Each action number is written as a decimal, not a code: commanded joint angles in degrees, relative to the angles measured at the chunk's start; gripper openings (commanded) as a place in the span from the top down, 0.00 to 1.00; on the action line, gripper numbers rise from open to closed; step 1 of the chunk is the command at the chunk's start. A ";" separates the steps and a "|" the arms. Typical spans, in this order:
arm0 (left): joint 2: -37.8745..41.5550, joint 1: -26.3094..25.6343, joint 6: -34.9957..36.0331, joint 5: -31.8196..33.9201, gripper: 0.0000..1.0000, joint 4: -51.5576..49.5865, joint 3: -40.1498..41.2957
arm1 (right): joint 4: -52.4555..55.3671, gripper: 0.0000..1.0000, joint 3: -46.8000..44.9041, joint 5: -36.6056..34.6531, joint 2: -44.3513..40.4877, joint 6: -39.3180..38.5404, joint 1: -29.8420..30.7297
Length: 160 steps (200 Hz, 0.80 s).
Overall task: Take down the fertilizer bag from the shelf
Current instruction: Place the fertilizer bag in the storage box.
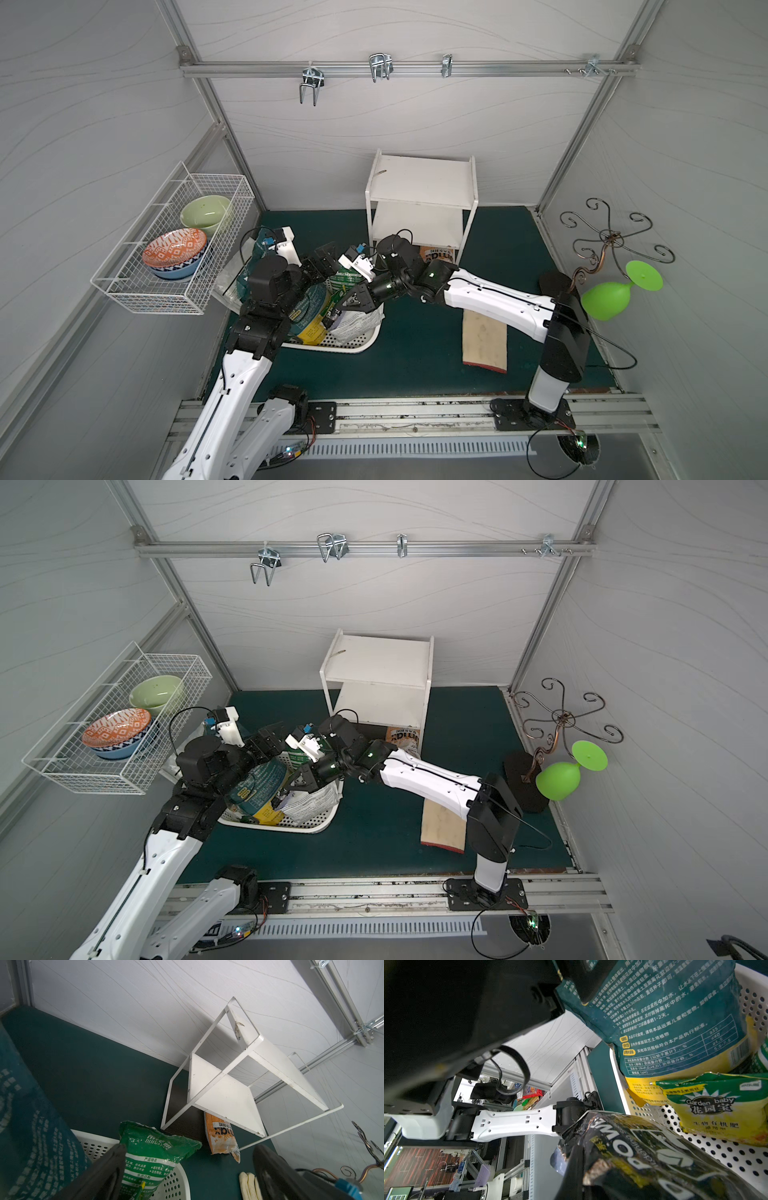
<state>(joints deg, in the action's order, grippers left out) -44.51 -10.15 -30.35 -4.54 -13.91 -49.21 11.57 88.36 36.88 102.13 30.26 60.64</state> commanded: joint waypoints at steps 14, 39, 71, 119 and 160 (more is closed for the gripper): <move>0.79 0.22 0.33 0.61 0.01 2.98 0.14 | -2.41 1.00 0.07 2.75 3.76 2.03 0.57; 0.83 0.21 0.44 0.93 0.01 3.18 0.43 | -1.99 1.00 2.45 3.94 5.04 1.47 1.79; 1.00 0.30 1.15 1.36 0.01 3.13 0.43 | -2.15 1.00 5.02 5.13 6.01 1.71 2.59; 1.01 0.24 1.52 1.90 0.01 3.18 0.70 | -3.68 1.00 7.40 6.88 5.73 3.13 3.33; 0.79 0.30 1.70 2.02 0.01 3.40 0.53 | -2.57 1.00 6.89 5.74 6.09 2.03 3.32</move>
<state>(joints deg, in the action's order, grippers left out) -44.03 -10.13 -29.95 -3.33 -13.15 -48.31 12.29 93.19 40.69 108.84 33.28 63.46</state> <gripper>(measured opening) 0.987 0.047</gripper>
